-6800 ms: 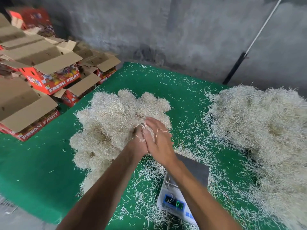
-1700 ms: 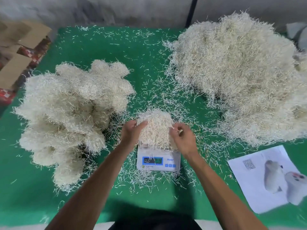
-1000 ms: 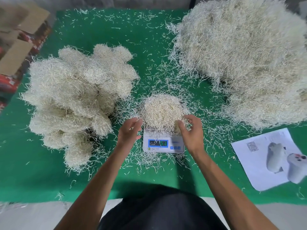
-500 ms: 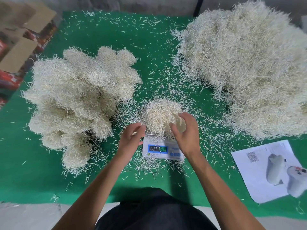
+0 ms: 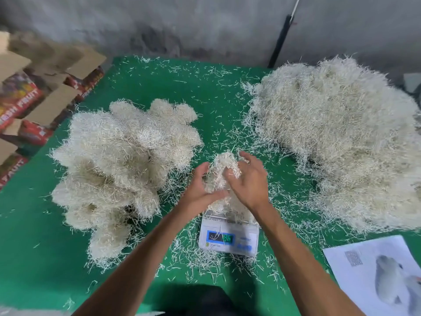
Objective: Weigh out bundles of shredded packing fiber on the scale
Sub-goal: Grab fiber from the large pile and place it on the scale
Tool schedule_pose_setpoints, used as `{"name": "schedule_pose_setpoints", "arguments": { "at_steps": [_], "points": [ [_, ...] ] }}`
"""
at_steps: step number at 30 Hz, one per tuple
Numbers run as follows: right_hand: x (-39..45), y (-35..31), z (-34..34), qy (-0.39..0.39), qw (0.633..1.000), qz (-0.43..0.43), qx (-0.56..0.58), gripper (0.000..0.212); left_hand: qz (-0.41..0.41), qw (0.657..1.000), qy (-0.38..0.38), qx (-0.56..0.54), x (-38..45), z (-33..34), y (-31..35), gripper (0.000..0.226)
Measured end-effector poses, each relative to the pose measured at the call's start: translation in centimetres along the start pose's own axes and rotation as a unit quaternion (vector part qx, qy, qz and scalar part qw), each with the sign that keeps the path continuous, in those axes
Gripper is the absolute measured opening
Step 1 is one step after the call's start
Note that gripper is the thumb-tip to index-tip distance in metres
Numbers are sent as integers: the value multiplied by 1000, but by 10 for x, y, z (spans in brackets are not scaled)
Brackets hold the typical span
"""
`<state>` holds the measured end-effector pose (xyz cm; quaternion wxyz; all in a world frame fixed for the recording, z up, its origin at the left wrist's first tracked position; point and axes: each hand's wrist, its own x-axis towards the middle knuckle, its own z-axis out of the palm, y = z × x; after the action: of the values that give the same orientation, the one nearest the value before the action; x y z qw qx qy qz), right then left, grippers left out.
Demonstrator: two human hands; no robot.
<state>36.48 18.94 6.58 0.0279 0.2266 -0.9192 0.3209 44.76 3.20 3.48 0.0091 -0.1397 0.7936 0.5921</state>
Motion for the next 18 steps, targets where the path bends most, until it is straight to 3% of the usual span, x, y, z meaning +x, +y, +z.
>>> {"name": "schedule_pose_setpoints", "arguments": {
  "at_steps": [3, 4, 6, 11, 12, 15, 18],
  "points": [
    [11, -16, -31, -4, 988, 40, 146, 56, -50, 999, 20, -10, 18, 21, 26, 119],
    [14, -21, -40, 0, 979, 56, 194, 55, -64, 997, 38, -19, 24, 28, 31, 107],
    [17, -28, -55, 8, 956, 80, 281, 46, -68, 994, 78, -21, 32, 40, 34, 58],
    [40, -34, -79, 6, 917, 144, 371, 36, -33, 995, 77, 57, 34, 56, 19, 23],
    [45, -35, -85, 23, 910, 142, 389, 31, -29, 994, 77, 73, 34, 58, 13, 21],
    [64, -41, -103, 67, 895, 136, 419, 37, -51, 989, 79, 111, 34, 60, -8, 56],
    [85, -34, -108, 87, 855, 183, 478, 37, -111, 983, 51, 135, 34, 58, -20, 60]
  ]
}}
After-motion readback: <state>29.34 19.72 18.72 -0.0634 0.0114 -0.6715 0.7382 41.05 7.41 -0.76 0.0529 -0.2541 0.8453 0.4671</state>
